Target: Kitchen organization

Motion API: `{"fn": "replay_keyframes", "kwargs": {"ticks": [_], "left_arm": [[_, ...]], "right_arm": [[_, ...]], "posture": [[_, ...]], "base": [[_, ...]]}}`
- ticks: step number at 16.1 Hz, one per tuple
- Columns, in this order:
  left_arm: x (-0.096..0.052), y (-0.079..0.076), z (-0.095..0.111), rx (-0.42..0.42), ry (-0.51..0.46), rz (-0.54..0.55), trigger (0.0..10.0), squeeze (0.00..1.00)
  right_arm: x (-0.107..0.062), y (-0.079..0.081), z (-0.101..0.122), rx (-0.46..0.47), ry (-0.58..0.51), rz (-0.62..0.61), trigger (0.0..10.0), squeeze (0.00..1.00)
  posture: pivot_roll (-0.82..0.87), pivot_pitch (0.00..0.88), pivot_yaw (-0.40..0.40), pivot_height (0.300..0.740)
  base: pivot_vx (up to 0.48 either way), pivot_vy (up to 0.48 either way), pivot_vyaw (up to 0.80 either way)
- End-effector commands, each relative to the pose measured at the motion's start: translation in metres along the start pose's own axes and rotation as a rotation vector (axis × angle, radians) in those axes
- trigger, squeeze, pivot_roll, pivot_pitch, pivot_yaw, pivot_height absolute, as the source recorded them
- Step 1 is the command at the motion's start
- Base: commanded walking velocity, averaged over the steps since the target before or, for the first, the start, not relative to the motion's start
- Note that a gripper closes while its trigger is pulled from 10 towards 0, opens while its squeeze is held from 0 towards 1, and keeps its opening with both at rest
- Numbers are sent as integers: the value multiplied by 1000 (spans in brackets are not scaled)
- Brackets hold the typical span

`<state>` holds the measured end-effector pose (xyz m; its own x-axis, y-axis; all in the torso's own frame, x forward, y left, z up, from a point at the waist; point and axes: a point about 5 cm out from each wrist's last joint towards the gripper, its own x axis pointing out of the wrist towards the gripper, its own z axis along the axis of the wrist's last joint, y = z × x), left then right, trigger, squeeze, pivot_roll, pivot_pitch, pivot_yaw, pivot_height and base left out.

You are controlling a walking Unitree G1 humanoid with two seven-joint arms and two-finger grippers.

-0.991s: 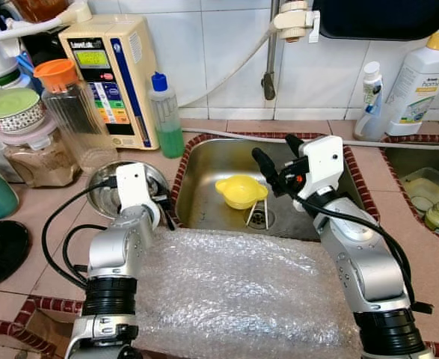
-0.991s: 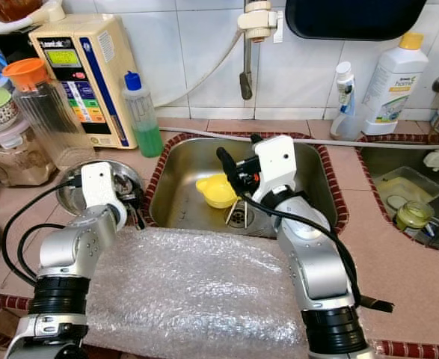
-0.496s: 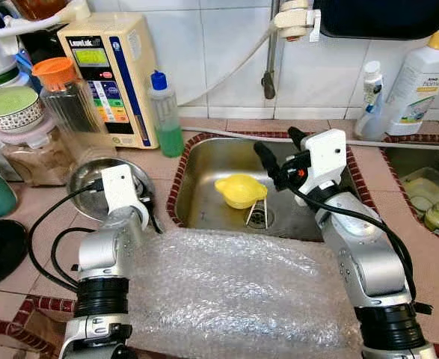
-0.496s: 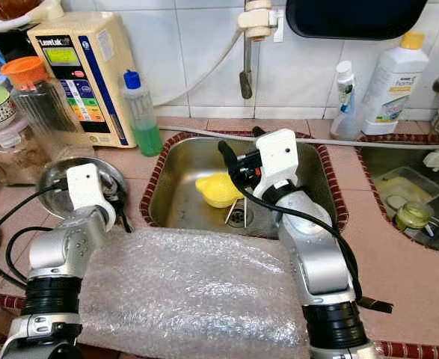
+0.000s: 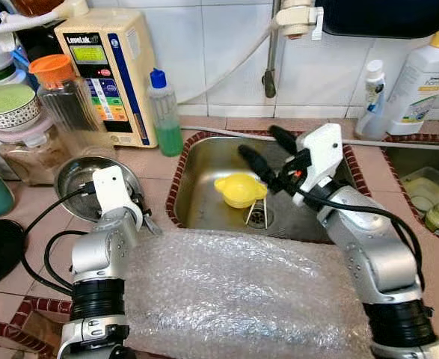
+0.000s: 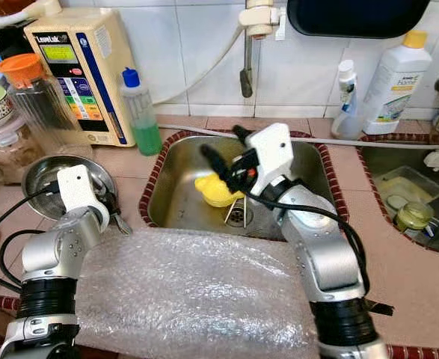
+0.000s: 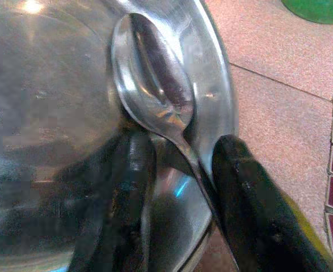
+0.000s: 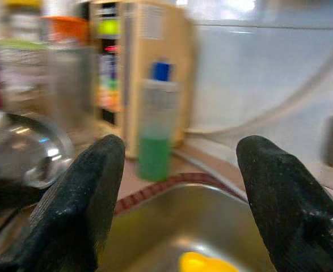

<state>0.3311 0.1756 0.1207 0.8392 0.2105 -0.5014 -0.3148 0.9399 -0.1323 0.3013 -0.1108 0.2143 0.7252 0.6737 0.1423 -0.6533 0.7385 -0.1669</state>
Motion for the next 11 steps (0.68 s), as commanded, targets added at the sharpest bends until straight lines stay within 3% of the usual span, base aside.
{"fn": "replay_keyframes", "kwargs": {"ticks": [1,3,5,9,10,11], "left_arm": [[2,8,-5,-4,34,39,1412,0],[2,8,-3,-16,31,42,1412,0],[1,10,-1,-29,23,50,706,0],[-2,9,4,-72,-23,48,235,0],[-2,8,5,-92,-33,40,784,0],[-4,6,7,-106,-55,31,353,0]], "right_arm": [[-2,8,-2,1,24,72,10000,0],[-13,18,-18,-6,140,183,10000,0],[-22,23,-34,3,247,242,10000,0],[-28,20,-36,-13,282,267,10000,0],[-27,19,-35,-18,281,261,10000,0],[-27,13,-34,-39,282,240,10000,0]], "posture": [[8,0,53,740],[8,0,50,740],[9,0,49,740],[8,0,46,740],[8,0,47,740],[6,0,47,740]], "base": [[0,0,0],[0,0,0],[0,0,0],[0,0,0],[0,0,0],[0,0,0]]}}
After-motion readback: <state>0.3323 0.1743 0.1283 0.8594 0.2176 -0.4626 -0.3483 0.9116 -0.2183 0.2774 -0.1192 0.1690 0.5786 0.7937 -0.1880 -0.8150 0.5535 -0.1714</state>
